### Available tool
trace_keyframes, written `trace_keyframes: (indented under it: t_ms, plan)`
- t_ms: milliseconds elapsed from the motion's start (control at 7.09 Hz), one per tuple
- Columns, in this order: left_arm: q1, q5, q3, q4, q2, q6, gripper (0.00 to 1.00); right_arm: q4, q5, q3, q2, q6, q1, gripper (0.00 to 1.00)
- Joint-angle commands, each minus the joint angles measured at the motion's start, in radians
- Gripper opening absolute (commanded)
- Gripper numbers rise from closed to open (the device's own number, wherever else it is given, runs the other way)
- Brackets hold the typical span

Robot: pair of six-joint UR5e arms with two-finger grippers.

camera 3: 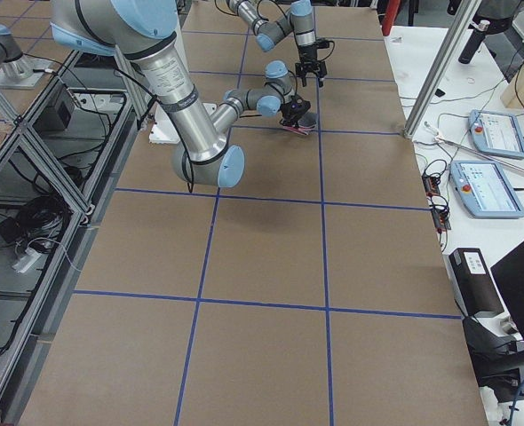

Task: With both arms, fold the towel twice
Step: 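Lower the right gripper onto the folded towel's edge nearest it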

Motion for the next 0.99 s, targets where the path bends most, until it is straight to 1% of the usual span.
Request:
trace_keyframes:
  t_ms: [0,423,564,705,846]
  plan:
    - [-0.002,0.0,-0.001,0.0,0.0,0.0,1.0,-0.001,0.003,0.001,-0.003,0.001,-0.001,0.46]
    - [-0.002,0.0,-0.001,0.0,0.0,0.0,1.0,-0.003,0.005,0.006,-0.003,0.008,-0.001,0.43]
    - [-0.004,0.0,-0.001,0.0,0.0,0.0,1.0,-0.003,0.005,0.007,-0.001,0.012,-0.001,0.39]
    - [-0.004,0.0,-0.001,0.0,0.0,0.0,1.0,-0.003,0.005,0.007,-0.001,0.017,-0.001,0.11]
    - [-0.002,0.0,0.001,0.0,0.0,0.0,1.0,-0.001,0.003,0.007,-0.007,0.017,-0.001,0.0]
